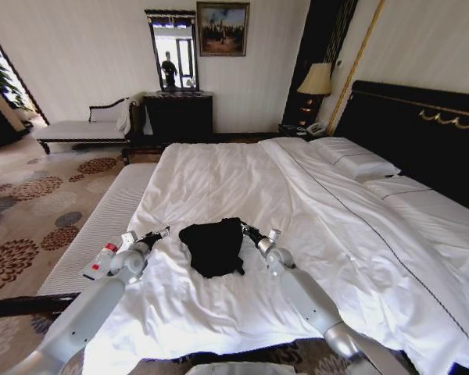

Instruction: Fold the clothes on the bed.

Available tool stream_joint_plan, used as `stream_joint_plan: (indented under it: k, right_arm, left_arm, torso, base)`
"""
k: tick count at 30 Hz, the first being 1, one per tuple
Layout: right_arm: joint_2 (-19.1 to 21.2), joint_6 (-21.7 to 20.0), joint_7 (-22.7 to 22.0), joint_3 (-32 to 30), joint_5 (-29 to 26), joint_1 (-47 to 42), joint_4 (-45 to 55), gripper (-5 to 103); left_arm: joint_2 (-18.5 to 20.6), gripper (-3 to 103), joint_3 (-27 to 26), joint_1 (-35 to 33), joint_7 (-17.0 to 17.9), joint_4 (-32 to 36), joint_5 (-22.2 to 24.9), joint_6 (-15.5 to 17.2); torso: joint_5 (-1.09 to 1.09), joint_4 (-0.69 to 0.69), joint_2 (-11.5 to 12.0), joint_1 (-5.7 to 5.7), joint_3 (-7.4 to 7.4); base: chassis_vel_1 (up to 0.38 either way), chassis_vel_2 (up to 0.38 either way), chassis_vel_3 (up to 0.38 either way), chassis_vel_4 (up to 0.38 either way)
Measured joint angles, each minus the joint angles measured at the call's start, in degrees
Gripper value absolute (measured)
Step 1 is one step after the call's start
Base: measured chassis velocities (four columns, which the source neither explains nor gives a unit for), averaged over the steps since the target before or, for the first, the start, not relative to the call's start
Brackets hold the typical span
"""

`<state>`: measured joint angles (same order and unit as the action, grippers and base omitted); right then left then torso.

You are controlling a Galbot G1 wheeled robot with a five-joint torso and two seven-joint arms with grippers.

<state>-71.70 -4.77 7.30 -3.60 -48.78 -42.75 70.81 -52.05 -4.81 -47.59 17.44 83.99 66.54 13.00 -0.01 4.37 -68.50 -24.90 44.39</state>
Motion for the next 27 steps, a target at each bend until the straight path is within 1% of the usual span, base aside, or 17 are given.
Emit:
stream_joint_plan:
  k: [5,9,10,11,12,13,14,15,16,18,20,22,24,25,26,27]
  right_arm:
    - [-1.01,0.62,1.03,-0.06,1.1,0.31,-3.42,0]
    - [-1.63,0.99,1.76,-0.27,1.83,0.25,-4.92,0]
    - [-1.7,1.01,2.23,-0.3,1.88,0.07,-5.41,-3]
    - [-1.68,1.01,2.58,-0.28,1.97,-0.08,-5.81,1]
    - [-1.68,1.01,2.58,-0.28,1.97,-0.08,-5.81,1]
    - [-1.63,1.01,2.73,-0.23,2.32,-0.11,-6.23,6]
    - [-1.61,1.02,2.76,-0.22,2.53,-0.1,-6.44,6]
    - [-1.51,1.03,2.85,-0.16,3.15,0.05,-7.39,17]
    - [-1.42,1.03,2.9,-0.13,3.62,0.36,-8.34,22]
    - [-1.34,1.04,3.03,-0.13,4.06,0.72,-9.2,22]
    - [-1.11,1.07,3.34,-0.14,4.56,1.19,-10.43,33]
    - [-0.61,1.12,4.1,-0.08,4.92,1.61,-11.71,44]
    - [-0.43,1.13,4.53,0.04,4.93,1.75,-12.12,44]
    - [-0.32,1.14,4.95,0.16,4.93,1.85,-12.43,49]
    - [-0.26,1.14,5.27,0.25,4.93,1.95,-12.67,49]
    - [-0.16,1.22,6.24,0.47,4.9,2.29,-13.38,61]
  left_arm:
    - [-0.44,99,0.44,-1.06,0.01,0.82,-1.11,-0.03]
    - [-0.07,99,0.3,-2.04,0.06,1.9,-1.38,-0.06]
    - [0.25,99,-0.02,-2.52,0.07,2.35,-1.38,-0.07]
    - [0.53,99,-0.43,-2.94,0.09,2.74,-1.37,-0.1]
    - [0.53,99,-0.43,-2.94,0.09,2.74,-1.37,-0.1]
    - [0.67,99,-0.66,-3.21,0.1,2.97,-1.35,-0.11]
    - [0.74,99,-0.77,-3.34,0.1,3.07,-1.35,-0.1]
    - [0.94,99,-1.01,-3.67,0.13,3.19,-1.37,-0.11]
    - [1.16,99,-1.16,-4.0,0.14,3.25,-1.42,-0.11]
    - [1.27,99,-1.25,-4.21,0.14,3.3,-1.49,-0.11]
    - [1.43,99,-1.37,-4.57,0.15,3.55,-1.56,-0.11]
    - [1.54,99,-1.42,-4.9,0.32,4.06,-1.57,-0.11]
    - [1.55,99,-1.43,-4.99,0.41,4.33,-1.56,-0.11]
    - [1.55,99,-1.43,-5.02,0.49,4.53,-1.53,-0.11]
    - [1.56,99,-1.43,-5.03,0.55,4.65,-1.5,-0.11]
    - [1.57,99,-1.43,-5.04,0.79,5.13,-1.26,-0.06]
  torso:
    - [0.01,-0.05,0.0,0.01,0.0]
    - [0.01,-0.04,-0.01,0.02,-0.01]
    - [0.01,-0.04,0.0,0.02,-0.01]
    - [0.02,-0.04,-0.01,0.02,-0.01]
    - [0.02,-0.04,-0.01,0.02,-0.01]
    - [0.02,-0.04,-0.01,0.02,-0.01]
    - [0.02,-0.04,-0.01,0.02,-0.01]
    - [0.01,-0.02,0.0,0.02,-0.01]
    - [0.01,-0.02,-0.01,0.02,-0.01]
    - [0.01,-0.02,-0.01,0.02,-0.01]
    - [0.01,-0.04,-0.01,0.02,-0.01]
    - [0.01,-0.03,-0.01,0.02,-0.01]
    - [0.0,-0.01,-0.01,0.02,-0.01]
    - [0.01,-0.01,-0.01,0.02,-0.01]
    - [0.01,-0.01,-0.01,0.02,-0.01]
    - [0.01,-0.02,-0.01,0.02,-0.01]
  base:
    - [0.0,0.0,0.0,0.0]
    - [0.0,0.0,0.0,0.0]
    - [0.0,0.0,0.0,0.0]
    - [0.0,0.0,0.0,0.0]
    - [0.0,0.0,0.0,0.0]
    - [0.0,0.0,0.0,0.0]
    - [0.0,0.0,0.0,0.0]
    - [0.0,0.0,0.0,0.0]
    - [0.0,0.0,0.0,0.0]
    - [0.0,0.0,0.0,0.0]
    - [0.0,0.0,0.0,0.0]
    - [0.0,0.0,0.0,0.0]
    - [0.0,0.0,0.0,0.0]
    - [0.0,0.0,0.0,0.0]
    - [0.0,0.0,0.0,0.0]
    - [0.0,0.0,0.0,0.0]
